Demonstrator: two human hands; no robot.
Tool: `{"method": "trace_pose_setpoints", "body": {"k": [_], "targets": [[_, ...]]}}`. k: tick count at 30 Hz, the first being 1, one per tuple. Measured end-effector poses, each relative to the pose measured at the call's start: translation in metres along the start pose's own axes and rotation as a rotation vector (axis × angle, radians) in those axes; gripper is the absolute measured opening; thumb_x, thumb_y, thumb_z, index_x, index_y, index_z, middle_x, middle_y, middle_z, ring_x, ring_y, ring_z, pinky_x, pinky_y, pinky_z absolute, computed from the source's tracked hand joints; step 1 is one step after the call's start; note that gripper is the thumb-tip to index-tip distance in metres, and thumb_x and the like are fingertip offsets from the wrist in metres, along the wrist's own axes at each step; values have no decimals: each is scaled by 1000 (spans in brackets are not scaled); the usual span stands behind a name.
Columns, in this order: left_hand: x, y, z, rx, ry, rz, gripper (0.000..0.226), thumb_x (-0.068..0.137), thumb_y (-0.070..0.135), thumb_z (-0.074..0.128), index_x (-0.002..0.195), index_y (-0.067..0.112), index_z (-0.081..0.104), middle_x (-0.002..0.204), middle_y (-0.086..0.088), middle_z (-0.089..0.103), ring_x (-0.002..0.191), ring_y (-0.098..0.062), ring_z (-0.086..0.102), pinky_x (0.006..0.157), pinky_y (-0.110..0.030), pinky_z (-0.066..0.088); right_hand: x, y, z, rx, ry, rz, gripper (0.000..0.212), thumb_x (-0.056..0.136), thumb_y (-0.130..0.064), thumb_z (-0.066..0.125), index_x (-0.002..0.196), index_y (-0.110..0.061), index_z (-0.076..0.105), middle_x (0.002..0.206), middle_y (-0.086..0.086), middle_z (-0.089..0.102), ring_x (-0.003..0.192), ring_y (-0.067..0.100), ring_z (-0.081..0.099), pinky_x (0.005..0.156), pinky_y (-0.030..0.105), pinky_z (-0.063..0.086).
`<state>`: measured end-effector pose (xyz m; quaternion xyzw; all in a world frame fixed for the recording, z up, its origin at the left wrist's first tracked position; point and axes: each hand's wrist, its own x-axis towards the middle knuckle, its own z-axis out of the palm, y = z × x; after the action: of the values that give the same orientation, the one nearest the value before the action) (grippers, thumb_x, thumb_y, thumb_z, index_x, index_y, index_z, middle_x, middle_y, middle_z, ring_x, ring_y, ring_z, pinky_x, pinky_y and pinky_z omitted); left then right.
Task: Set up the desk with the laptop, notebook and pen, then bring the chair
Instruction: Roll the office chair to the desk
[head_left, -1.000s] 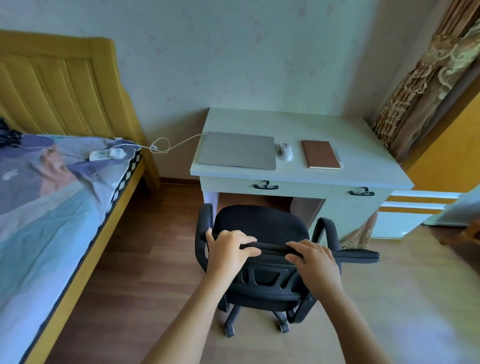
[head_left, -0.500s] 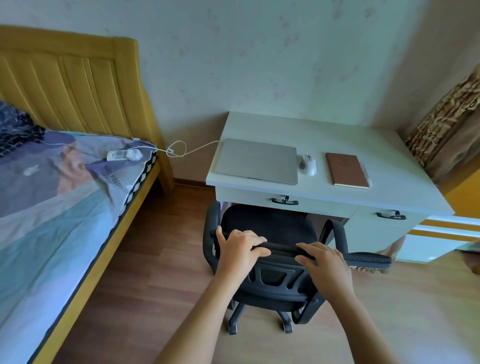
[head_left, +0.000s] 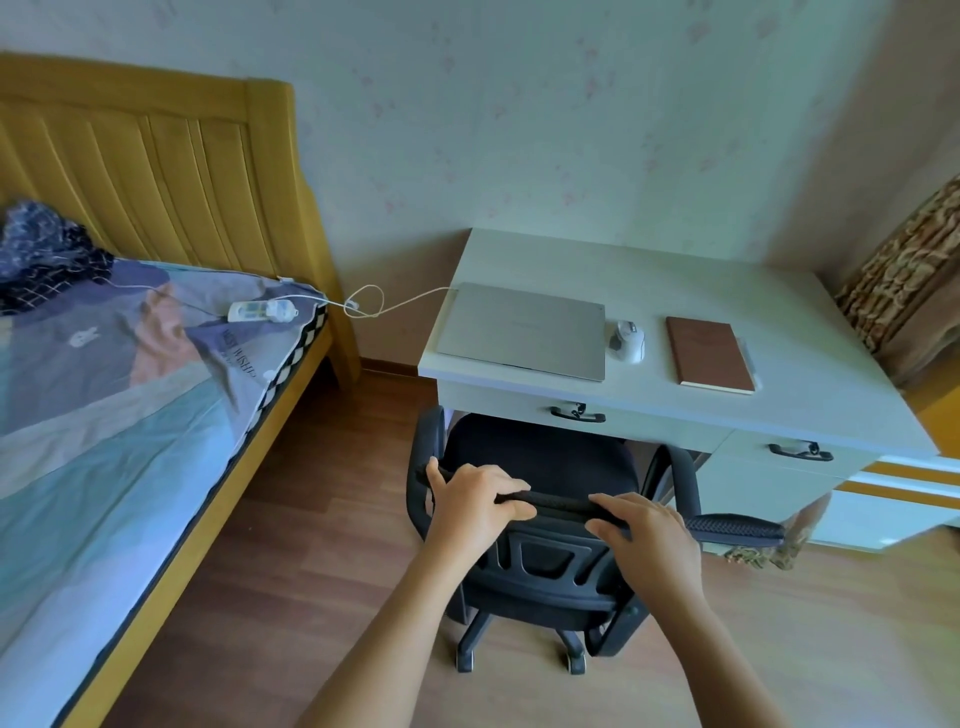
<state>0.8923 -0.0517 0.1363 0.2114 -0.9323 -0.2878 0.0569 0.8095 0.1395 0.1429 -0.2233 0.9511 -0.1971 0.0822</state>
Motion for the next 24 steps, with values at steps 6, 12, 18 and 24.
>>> {"method": "trace_pose_setpoints", "body": {"k": [6, 12, 18, 24], "targets": [[-5, -2, 0, 0, -2, -3, 33, 84, 50, 61, 114, 37, 66, 118, 14, 64, 116, -8, 50, 112, -55, -5, -5, -7, -5, 24, -19, -29, 35, 91, -39, 54, 125, -32, 58, 121, -11, 62, 111, 19, 50, 102, 43, 39], [-24, 1, 7, 144, 53, 148, 36, 93, 38, 54, 125, 25, 59, 122, 6, 63, 117, -15, 51, 117, -49, 11, -15, -11, -5, 44, -52, 0, 38, 91, -39, 54, 128, -32, 56, 128, -11, 58, 117, 19, 49, 102, 44, 40], [-38, -5, 17, 302, 69, 266, 46, 99, 32, 43, 143, 18, 38, 144, 1, 45, 139, -17, 31, 118, -45, 17, -39, -11, -17, 47, -40, -5, 37, 89, -36, 55, 126, -32, 56, 139, -15, 48, 121, 10, 49, 86, 32, 47], [-56, 5, 4, 377, 37, 245, 53, 98, 37, 42, 146, 17, 31, 153, -1, 32, 142, -18, 26, 114, -37, 27, -66, -3, -40, -81, -63, -11, 31, 90, -36, 52, 120, -29, 60, 129, -9, 58, 113, 15, 56, 96, 35, 44]]}}
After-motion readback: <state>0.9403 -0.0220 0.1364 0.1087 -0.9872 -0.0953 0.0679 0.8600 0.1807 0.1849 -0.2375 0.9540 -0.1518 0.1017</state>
